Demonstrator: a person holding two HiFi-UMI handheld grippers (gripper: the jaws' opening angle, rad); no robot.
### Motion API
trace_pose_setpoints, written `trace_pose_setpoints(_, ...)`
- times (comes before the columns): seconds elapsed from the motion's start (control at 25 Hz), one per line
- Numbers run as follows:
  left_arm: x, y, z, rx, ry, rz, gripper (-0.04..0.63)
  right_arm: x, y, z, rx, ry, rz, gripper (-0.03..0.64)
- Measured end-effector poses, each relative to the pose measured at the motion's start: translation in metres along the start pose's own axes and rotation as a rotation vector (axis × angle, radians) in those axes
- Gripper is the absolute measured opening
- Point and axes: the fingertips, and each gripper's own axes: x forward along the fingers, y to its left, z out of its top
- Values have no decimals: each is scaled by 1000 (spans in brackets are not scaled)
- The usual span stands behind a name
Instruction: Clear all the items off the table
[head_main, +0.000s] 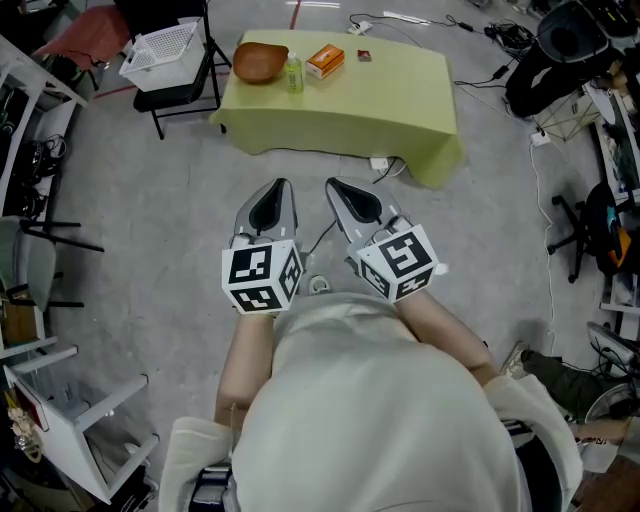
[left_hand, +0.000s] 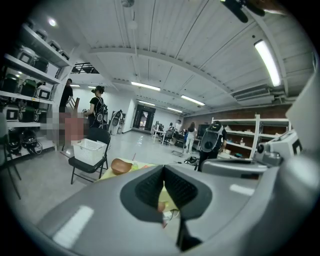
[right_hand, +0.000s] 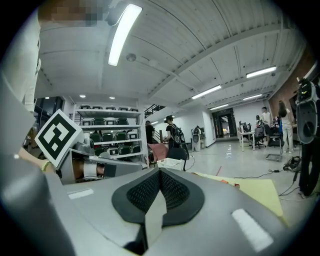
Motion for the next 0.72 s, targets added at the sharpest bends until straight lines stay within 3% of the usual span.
trace_pose_setpoints(0.72, 34, 65, 7, -62, 10, 77, 11, 75, -4, -2, 0, 37, 75, -6)
